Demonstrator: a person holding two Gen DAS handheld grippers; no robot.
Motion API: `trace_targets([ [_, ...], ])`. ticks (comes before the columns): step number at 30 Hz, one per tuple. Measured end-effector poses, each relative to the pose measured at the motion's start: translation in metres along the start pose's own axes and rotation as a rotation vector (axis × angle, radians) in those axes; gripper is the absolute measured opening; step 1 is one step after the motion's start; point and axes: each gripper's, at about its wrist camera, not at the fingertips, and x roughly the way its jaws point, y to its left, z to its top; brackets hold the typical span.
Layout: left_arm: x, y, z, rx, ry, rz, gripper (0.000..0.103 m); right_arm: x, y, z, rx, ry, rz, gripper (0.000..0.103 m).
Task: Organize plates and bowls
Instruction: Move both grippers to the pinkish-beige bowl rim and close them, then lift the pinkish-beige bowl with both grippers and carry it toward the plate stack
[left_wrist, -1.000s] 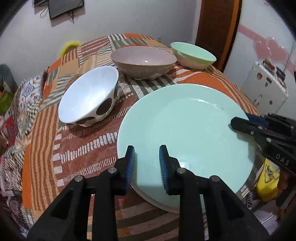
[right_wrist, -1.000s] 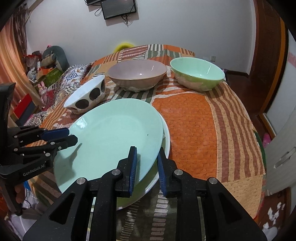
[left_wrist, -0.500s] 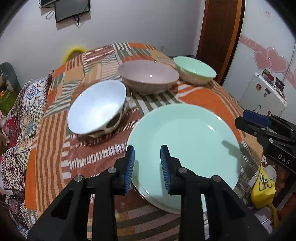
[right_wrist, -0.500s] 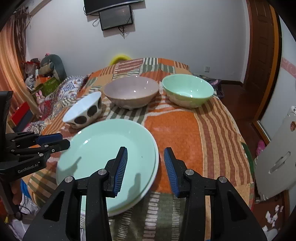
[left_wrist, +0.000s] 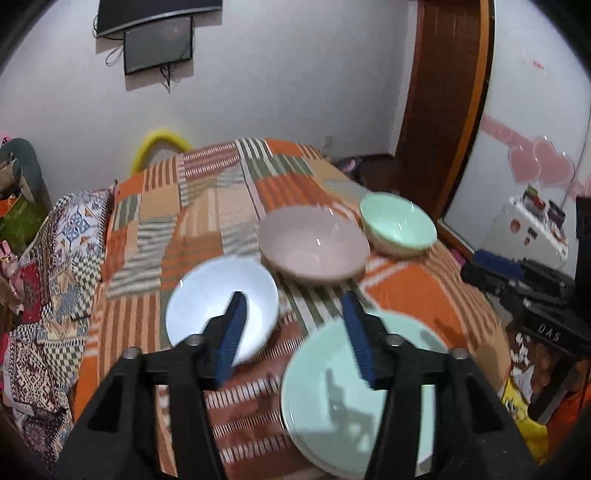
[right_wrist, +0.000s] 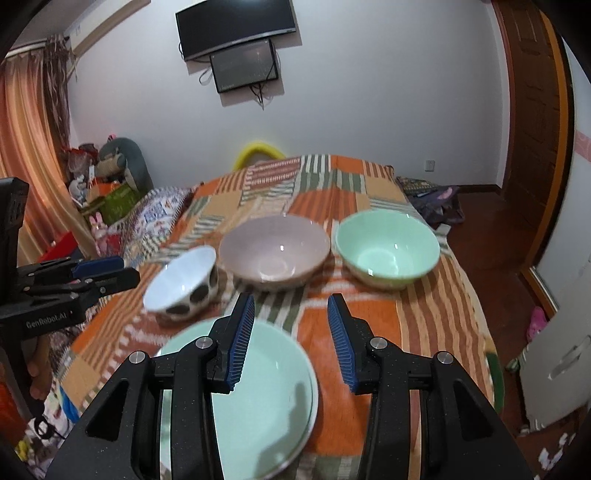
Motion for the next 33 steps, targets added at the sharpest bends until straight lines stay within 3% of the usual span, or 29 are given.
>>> trace_targets([
  [5, 0.017, 0.020, 0.034, -0.047, 0.006, -0.013, 0.060, 0.019, -0.006, 0.019, 0.003, 0.004, 0.026, 0.038],
  [8, 0.038, 0.033, 0.048, -0.085, 0.038, -0.023, 0.067, 0.034, -0.010, 0.025, 0.020, 0.015, 0.047, 0.038],
  [13, 0.081, 0.041, 0.058, -0.067, 0.080, 0.003, 0.067, 0.065, -0.013, 0.024, 0.031, 0.065, 0.056, 0.038],
  [20, 0.143, 0.043, 0.059, -0.072, 0.150, -0.022, 0.066, 0.102, -0.019, 0.022, 0.046, 0.126, 0.062, 0.038],
  [25, 0.172, 0.043, 0.058, -0.053, 0.177, -0.042, 0.053, 0.122, -0.022, 0.014, 0.059, 0.173, 0.063, 0.038],
  [29, 0.187, 0.046, 0.056, -0.040, 0.195, -0.048, 0.052, 0.133, -0.027, 0.011, 0.064, 0.209, 0.069, 0.038],
  [33, 0.200, 0.051, 0.054, -0.058, 0.229, -0.082, 0.036, 0.135, -0.033, 0.012, 0.080, 0.217, 0.076, 0.038],
])
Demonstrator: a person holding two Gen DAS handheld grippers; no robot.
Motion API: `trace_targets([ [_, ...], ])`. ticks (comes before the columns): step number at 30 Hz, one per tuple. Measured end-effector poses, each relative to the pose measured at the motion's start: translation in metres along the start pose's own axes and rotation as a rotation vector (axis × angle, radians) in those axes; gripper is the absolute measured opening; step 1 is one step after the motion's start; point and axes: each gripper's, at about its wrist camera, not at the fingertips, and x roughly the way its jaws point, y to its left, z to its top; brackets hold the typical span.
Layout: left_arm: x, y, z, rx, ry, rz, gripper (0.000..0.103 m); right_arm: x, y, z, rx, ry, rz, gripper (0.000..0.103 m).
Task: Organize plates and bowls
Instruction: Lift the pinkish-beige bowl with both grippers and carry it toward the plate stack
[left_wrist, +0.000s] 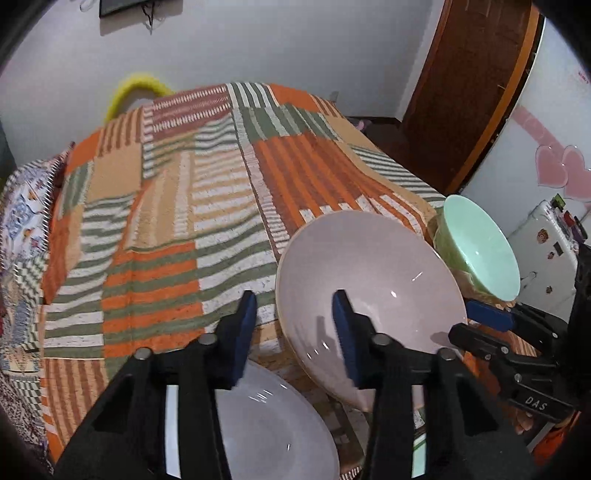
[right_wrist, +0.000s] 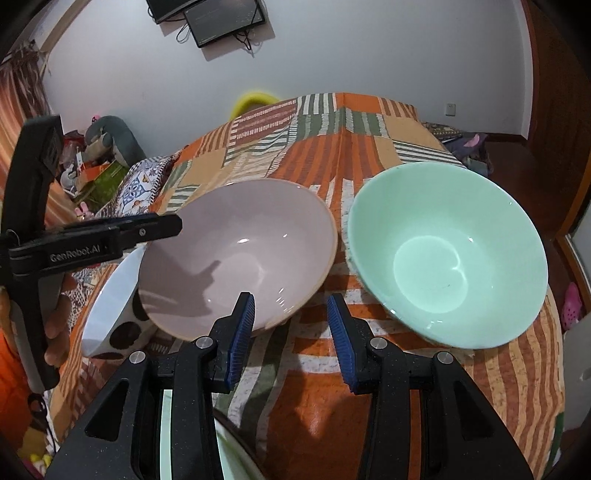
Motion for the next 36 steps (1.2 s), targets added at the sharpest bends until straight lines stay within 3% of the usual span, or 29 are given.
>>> trace_targets([
  [6, 0.008, 0.001, -0.005, 0.007, 0.019, -0.008, 0.017, 0.008, -0.002, 0.005, -0.002, 0.028, 0.014, 0.029],
  [20, -0.003, -0.006, -0.006, -0.001, 0.009, 0.012, 0.013, -0.005, 0.003, 0.011, -0.039, -0.007, -0.050, 0.021],
  [26, -0.033, -0.015, -0.008, 0.005, -0.051, 0.010, 0.013, -0.031, 0.009, 0.018, -0.042, -0.060, -0.044, 0.020],
  [36, -0.116, -0.020, -0.024, 0.005, -0.136, 0.037, 0.013, -0.081, 0.049, 0.022, -0.090, -0.147, -0.011, 0.020],
])
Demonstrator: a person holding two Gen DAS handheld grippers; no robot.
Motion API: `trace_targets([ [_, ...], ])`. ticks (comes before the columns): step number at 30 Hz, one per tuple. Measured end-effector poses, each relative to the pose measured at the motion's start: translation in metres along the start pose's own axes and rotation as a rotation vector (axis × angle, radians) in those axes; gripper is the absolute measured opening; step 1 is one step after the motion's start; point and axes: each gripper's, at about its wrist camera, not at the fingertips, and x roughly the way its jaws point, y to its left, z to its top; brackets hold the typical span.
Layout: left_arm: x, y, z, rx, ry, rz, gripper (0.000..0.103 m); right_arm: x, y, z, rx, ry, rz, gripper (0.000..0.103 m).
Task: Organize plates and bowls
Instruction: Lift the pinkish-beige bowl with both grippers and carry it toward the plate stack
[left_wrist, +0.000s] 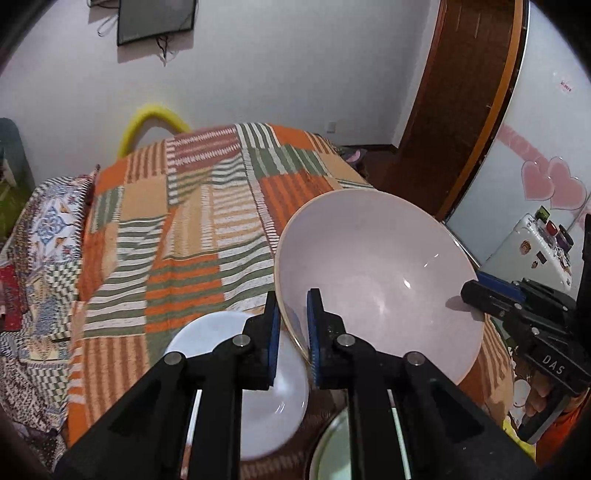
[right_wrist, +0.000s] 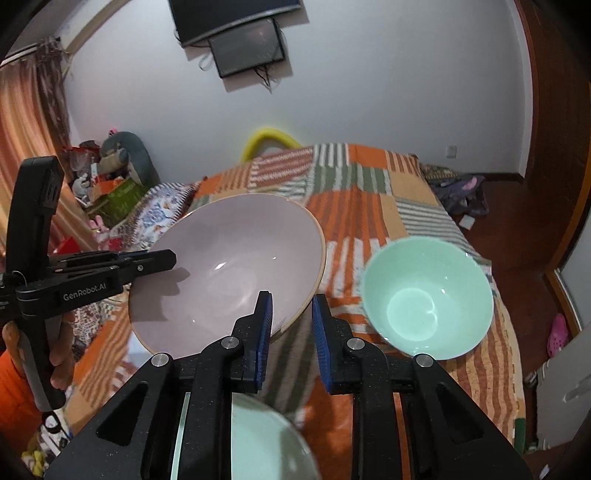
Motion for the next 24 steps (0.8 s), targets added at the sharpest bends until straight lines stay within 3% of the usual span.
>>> trace_targets([
  [12, -0.102, 0.019, -0.044, -0.021, -0.068, 0.079, 0.014, -0.040, 0.060, -0.008, -0.074, -0.045, 0.079, 0.020],
  [24, -0.157, 0.047, -0.110, -0.092, -0.062, 0.131, 0.014, -0.045, 0.109, -0.042, -0.113, -0.018, 0.161, 0.020],
])
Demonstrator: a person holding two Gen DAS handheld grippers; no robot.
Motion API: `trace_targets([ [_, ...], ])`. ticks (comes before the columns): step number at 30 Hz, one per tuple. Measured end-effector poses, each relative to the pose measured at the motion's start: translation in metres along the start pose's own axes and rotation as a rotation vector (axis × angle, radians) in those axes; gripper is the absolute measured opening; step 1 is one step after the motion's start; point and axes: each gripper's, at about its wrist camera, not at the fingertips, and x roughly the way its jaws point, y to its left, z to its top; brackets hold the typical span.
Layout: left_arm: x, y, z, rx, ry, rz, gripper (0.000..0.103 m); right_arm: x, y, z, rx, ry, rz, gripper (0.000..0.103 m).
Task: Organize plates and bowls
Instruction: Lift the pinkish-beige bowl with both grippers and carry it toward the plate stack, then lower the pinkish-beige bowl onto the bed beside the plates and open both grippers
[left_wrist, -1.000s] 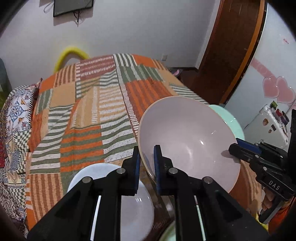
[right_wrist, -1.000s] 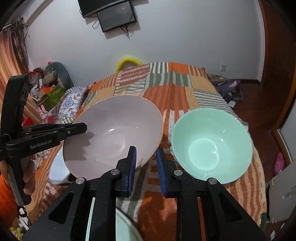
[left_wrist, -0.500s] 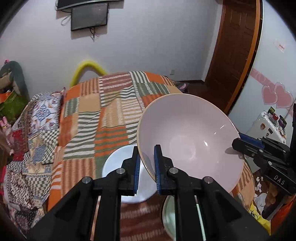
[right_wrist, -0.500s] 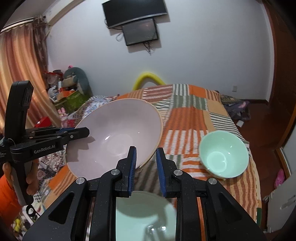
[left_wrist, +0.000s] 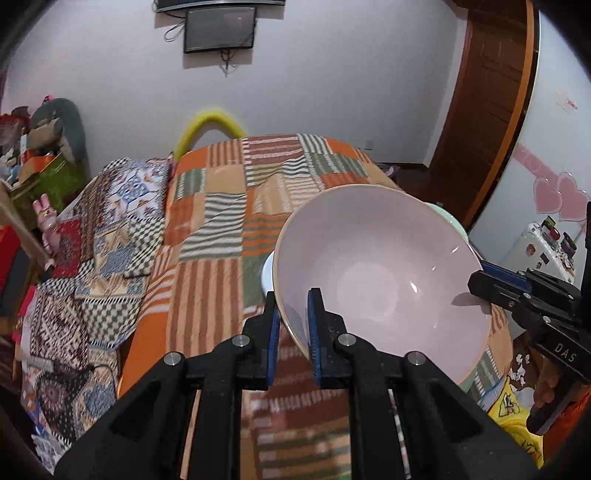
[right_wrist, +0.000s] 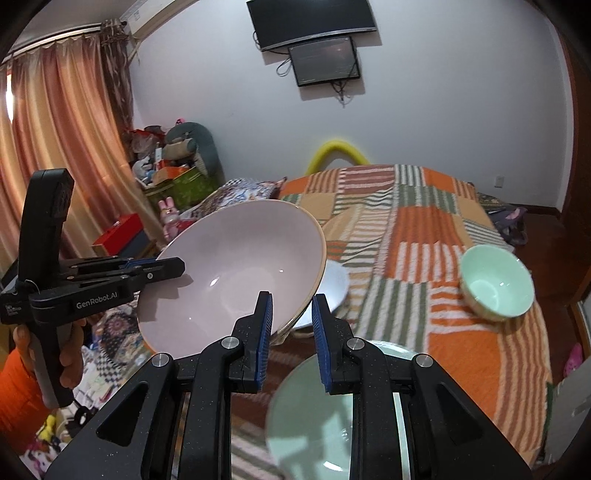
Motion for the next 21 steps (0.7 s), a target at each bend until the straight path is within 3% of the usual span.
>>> trace_targets([
  [7, -0.003, 0.023, -0.029, -0.049, 0.036, 0.022, 0.014, 0.013, 0.018, -0.017, 0.000, 0.036, 0.048, 0.020],
  [21, 0.039, 0.057, -0.089, -0.137, 0.150, 0.042, 0.014, 0.058, 0.037, -0.059, -0.008, 0.182, 0.048, 0.020],
])
